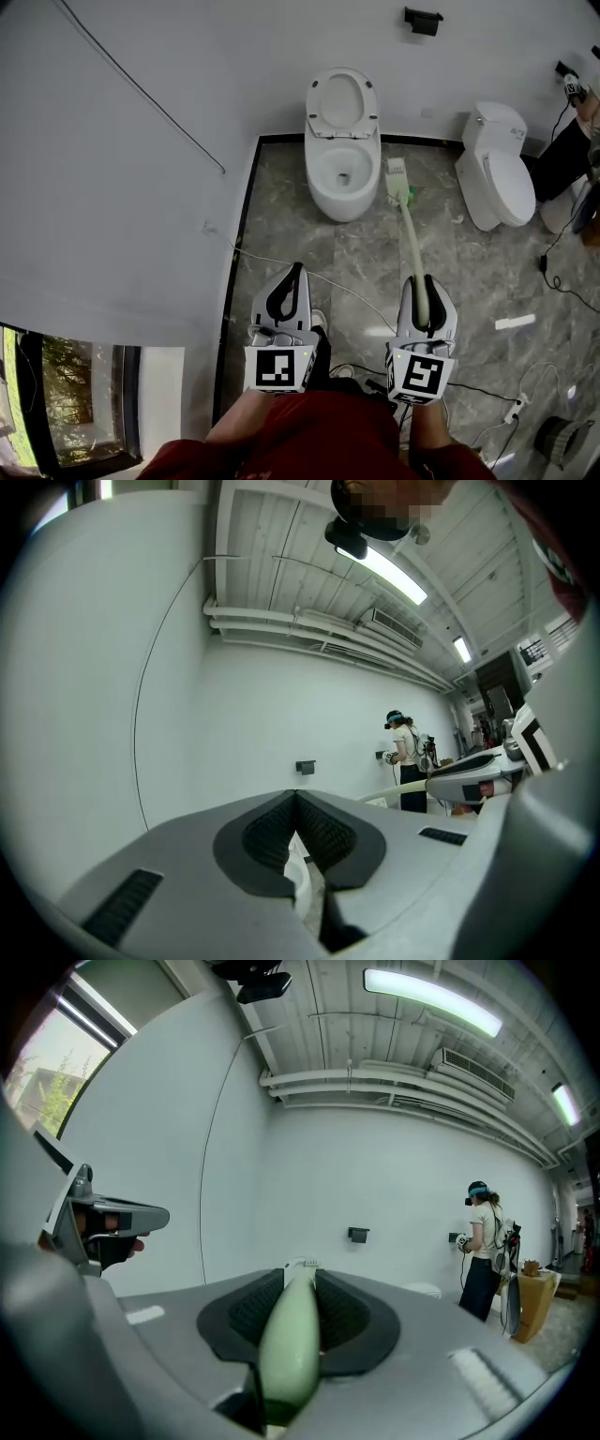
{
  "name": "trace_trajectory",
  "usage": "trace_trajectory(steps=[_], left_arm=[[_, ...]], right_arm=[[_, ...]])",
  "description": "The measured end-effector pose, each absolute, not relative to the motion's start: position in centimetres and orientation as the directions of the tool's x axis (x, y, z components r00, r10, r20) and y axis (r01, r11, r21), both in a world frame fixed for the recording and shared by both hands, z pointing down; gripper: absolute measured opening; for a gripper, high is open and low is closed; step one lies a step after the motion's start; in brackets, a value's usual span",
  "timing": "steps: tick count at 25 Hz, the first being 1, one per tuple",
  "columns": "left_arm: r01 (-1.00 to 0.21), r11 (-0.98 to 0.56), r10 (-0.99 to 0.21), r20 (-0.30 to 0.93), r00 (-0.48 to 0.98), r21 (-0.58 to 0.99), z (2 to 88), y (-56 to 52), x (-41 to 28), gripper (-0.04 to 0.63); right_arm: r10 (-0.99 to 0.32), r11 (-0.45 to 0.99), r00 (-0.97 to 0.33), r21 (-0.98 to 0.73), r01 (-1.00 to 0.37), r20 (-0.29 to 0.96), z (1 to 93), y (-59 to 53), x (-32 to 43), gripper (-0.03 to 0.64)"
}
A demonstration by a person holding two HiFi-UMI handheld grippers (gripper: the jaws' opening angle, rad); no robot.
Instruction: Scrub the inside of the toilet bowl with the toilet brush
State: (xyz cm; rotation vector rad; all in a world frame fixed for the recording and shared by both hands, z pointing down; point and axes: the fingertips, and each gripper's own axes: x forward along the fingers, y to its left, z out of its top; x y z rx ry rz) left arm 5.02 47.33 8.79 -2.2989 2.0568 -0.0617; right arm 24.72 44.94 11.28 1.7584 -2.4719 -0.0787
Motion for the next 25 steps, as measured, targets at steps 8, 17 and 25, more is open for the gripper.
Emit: trace_trajectory(steps=[8,17,25], left_arm=[[-0.997,-0.076,-0.996,-0.040,0.077,-0.030,9.0,40.3,0.7,0.005],[-0.996,-0.090,-0.994,-0.067,0.090,0.000,7.8,30.4,-6.3,0.005],[-0.992,-0.121,-0.989,-0.083,0.119,0.021,6.9,25.2,-10.7,0.005]], right_arm=[[-0.937,0.348,-0.345,0.158,-0.924,0.048,10.4,38.3,20.6,0.116],[-0.948,0.317,-0.316,0.199,-0.927,0.037,8.2,29.0,14.5,0.115],[-0.953,0.296,-0.301,0.237,-0.925,0.015,6.2,24.0,9.9,0.115]])
